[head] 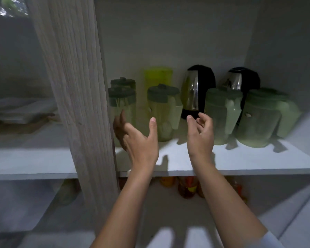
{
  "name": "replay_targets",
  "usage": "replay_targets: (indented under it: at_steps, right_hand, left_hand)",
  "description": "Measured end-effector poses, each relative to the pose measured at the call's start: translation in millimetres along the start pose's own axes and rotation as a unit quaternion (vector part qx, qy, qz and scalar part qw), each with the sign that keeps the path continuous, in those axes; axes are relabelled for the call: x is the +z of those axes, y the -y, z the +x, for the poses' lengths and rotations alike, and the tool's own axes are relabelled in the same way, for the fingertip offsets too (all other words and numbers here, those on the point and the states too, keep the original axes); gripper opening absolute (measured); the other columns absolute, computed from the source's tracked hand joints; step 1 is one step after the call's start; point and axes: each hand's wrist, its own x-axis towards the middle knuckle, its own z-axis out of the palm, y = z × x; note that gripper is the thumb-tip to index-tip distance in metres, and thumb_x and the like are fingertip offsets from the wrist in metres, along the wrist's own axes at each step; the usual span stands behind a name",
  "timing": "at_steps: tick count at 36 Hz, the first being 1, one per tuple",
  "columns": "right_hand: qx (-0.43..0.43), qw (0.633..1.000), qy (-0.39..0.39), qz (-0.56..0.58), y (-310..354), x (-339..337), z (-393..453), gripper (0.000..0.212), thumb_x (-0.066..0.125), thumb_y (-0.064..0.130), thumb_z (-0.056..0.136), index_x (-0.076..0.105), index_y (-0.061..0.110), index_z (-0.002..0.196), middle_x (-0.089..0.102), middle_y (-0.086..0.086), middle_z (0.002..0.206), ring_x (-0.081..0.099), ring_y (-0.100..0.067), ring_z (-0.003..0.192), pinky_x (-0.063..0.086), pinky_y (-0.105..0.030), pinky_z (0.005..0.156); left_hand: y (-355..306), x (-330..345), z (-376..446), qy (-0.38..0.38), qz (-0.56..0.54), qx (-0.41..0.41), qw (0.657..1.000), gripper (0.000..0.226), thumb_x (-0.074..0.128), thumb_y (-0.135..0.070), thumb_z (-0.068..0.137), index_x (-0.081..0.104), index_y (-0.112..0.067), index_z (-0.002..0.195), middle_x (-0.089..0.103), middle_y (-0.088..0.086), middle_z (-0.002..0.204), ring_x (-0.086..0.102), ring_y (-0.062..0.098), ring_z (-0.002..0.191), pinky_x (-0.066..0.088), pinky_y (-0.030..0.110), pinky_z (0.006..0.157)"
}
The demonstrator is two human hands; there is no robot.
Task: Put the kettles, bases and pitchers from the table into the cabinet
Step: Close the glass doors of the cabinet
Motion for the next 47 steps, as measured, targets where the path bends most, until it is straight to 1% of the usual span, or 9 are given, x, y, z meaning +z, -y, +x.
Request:
replay_targets:
  at_steps: [1, 3, 7, 24, 28, 33, 37, 43, 47]
  right_hand:
    - [-0.003, 1.0, -0.005, -0.01, 0.5, -5.2, -3.9, 0.04, 0.052, 0.046, 0.089, 0.045, 0.031, 0.125, 0.05, 0.007, 0.13, 0.048, -0.011, 0.122, 0.041, -0.037, 0.102]
    - [-0.009, 0.999, -0.03, -0.033, 0.1, -22.9, -12.7, 0.041, 0.05, 0.046, 0.09, 0.044, 0.031, 0.127, 0.05, 0.006, 0.132, 0.047, -0.011, 0.122, 0.041, -0.034, 0.1]
    - [-0.011, 0.996, -0.083, -0.044, 1.1, -53.9, -24.9, 0.038, 0.051, 0.041, 0.091, 0.048, 0.027, 0.126, 0.052, 0.005, 0.129, 0.048, -0.01, 0.118, 0.039, -0.028, 0.098]
    - [-0.031, 0.947, -0.294, -0.125, 26.1, -230.7, -59.9, 0.036, 0.052, 0.037, 0.091, 0.05, 0.024, 0.125, 0.055, 0.003, 0.127, 0.05, -0.012, 0.119, 0.041, -0.033, 0.103]
    - [-0.042, 0.924, -0.348, -0.155, 37.2, -293.0, -74.2, 0.036, 0.051, 0.038, 0.09, 0.051, 0.025, 0.124, 0.055, 0.002, 0.125, 0.051, -0.013, 0.116, 0.041, -0.034, 0.102]
    - [-0.057, 0.895, -0.407, -0.173, 50.9, -375.4, -98.2, 0.039, 0.052, 0.038, 0.089, 0.052, 0.023, 0.125, 0.055, 0.002, 0.124, 0.051, -0.012, 0.116, 0.041, -0.032, 0.103]
    - [-0.078, 0.866, -0.453, -0.197, 67.4, -443.5, -123.9, 0.035, 0.052, 0.036, 0.088, 0.054, 0.023, 0.121, 0.057, 0.002, 0.124, 0.053, -0.014, 0.115, 0.042, -0.036, 0.102]
    - [-0.154, 0.805, -0.524, -0.231, 97.9, -540.3, -166.4, 0.026, 0.053, 0.028, 0.088, 0.055, 0.022, 0.113, 0.05, 0.002, 0.118, 0.049, 0.001, 0.101, 0.041, -0.017, 0.089]
    - [-0.23, 0.749, -0.573, -0.242, 109.8, -586.7, -186.3, 0.029, 0.053, 0.022, 0.083, 0.057, 0.014, 0.111, 0.047, -0.003, 0.124, 0.046, -0.012, 0.12, 0.035, -0.014, 0.099]
  left_hand:
    - [2.7, 2.4, -3.5, 0.003, -0.008, 0.0, 1.0, 0.065, 0.052, -0.05, 0.089, 0.03, -0.012, 0.136, 0.041, 0.014, 0.133, 0.037, 0.029, 0.127, 0.035, 0.042, 0.105]
    - [3.3, 7.6, -17.2, 0.007, -0.025, 0.031, 0.999, 0.074, 0.054, -0.049, 0.088, 0.017, -0.02, 0.145, 0.025, 0.012, 0.146, 0.025, 0.027, 0.136, 0.029, 0.043, 0.11]
    - [7.3, 21.5, -39.2, 0.02, -0.051, 0.094, 0.994, 0.072, 0.053, -0.046, 0.088, 0.021, -0.02, 0.147, 0.009, 0.009, 0.156, 0.007, 0.024, 0.145, 0.02, 0.044, 0.116]
    - [-55.6, 93.0, -172.2, 0.229, -0.166, 0.136, 0.95, 0.06, 0.048, -0.036, 0.089, 0.031, -0.014, 0.142, 0.02, 0.008, 0.153, 0.016, 0.024, 0.144, 0.021, 0.046, 0.116]
    - [-79.8, 110.2, -225.3, 0.292, -0.182, 0.137, 0.929, 0.057, 0.049, -0.034, 0.093, 0.028, -0.018, 0.143, 0.016, 0.005, 0.155, 0.013, 0.019, 0.144, 0.021, 0.043, 0.117]
    - [-114.5, 129.4, -299.8, 0.345, -0.19, 0.136, 0.909, 0.059, 0.048, -0.037, 0.093, 0.025, -0.022, 0.145, 0.014, 0.002, 0.157, 0.015, 0.017, 0.144, 0.017, 0.027, 0.111]
    - [-144.4, 144.8, -367.7, 0.388, -0.202, 0.152, 0.886, 0.061, 0.047, -0.042, 0.093, 0.022, -0.027, 0.146, 0.015, 0.0, 0.158, 0.017, 0.019, 0.145, 0.023, 0.044, 0.117]
    - [-187.1, 156.0, -467.3, 0.444, -0.235, 0.171, 0.847, 0.065, 0.05, -0.033, 0.093, 0.022, -0.019, 0.149, 0.013, 0.006, 0.159, 0.009, 0.02, 0.147, 0.016, 0.042, 0.119]
    - [-207.0, 161.3, -522.2, 0.461, -0.236, 0.199, 0.832, 0.066, 0.051, -0.032, 0.093, 0.019, -0.022, 0.15, 0.008, 0.004, 0.16, 0.005, 0.018, 0.148, 0.006, 0.028, 0.115]
